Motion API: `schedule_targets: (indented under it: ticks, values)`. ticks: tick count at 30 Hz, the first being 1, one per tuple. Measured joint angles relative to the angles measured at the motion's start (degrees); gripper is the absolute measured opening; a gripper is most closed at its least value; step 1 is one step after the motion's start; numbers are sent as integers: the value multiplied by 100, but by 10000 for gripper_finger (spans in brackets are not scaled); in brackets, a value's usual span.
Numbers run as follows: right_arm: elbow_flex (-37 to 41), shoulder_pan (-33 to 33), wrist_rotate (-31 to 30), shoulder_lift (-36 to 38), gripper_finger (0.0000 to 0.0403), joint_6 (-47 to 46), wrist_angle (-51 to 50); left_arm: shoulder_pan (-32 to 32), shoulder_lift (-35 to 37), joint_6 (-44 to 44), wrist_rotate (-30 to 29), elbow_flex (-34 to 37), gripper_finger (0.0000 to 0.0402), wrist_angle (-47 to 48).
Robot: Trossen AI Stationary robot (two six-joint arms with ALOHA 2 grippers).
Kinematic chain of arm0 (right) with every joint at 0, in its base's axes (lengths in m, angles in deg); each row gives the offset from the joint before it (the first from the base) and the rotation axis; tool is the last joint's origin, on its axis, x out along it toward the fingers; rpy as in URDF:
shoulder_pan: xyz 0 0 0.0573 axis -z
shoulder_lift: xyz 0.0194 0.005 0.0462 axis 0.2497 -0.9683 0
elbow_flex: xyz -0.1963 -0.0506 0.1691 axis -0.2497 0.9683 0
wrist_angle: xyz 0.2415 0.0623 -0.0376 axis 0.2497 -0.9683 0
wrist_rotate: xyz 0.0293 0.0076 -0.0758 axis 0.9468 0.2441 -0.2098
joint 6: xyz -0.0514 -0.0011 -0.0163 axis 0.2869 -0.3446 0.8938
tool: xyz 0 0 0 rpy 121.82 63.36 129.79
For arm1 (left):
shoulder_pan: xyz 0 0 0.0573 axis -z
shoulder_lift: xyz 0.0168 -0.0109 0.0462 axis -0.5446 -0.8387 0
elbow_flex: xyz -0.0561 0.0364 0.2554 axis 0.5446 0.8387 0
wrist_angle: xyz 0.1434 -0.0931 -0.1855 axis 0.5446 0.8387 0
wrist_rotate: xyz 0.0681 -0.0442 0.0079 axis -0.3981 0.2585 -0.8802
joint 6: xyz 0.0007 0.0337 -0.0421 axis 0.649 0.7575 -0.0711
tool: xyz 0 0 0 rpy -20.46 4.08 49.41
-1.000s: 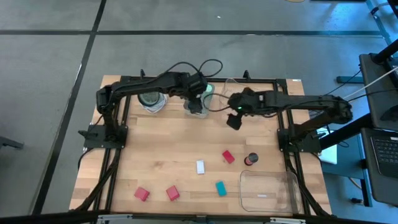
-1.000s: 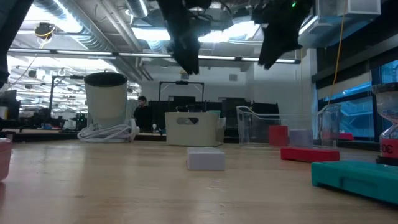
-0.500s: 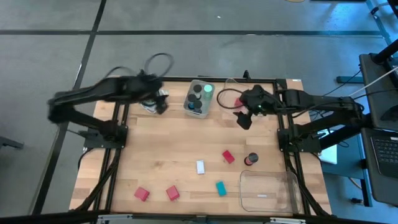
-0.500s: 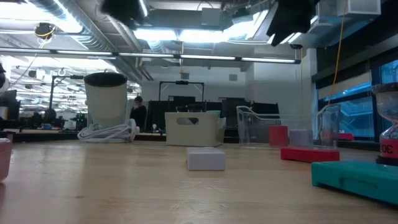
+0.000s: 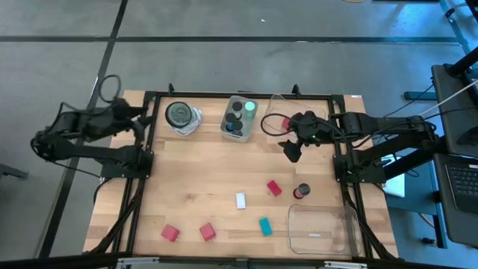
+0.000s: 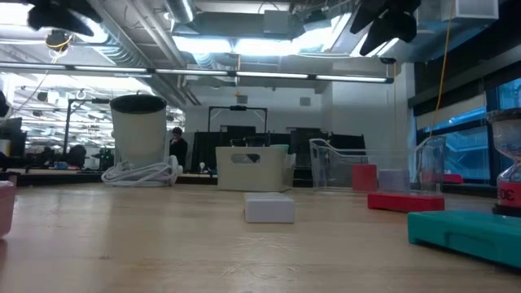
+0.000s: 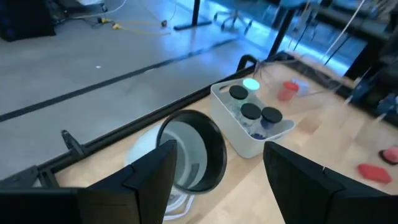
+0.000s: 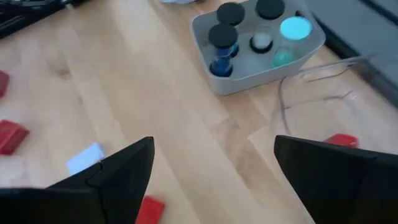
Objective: Pick & Place Office items
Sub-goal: Put the red digital timer into the bottom transparent bin
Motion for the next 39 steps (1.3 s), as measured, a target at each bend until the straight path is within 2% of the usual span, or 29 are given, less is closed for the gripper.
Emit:
schedule_targets:
  ticks: [6,12,21,28,39]
  values:
    - [0,-165,-48,0,334,-183,93,0,1103,-384,62,585,237,23]
    - [0,-238,-198,0,334,-183,107,0,1616,-398,340,935,237,70]
    - [0,-241,-153,0,334,-180,137,0,1732,-264,681,1566,237,78]
    - [0,-241,-101,-14,334,-456,261,0,1732,-380,769,1577,237,20]
    - [0,-241,1091,-825,334,-1549,257,0,1732,-393,870,1577,237,27]
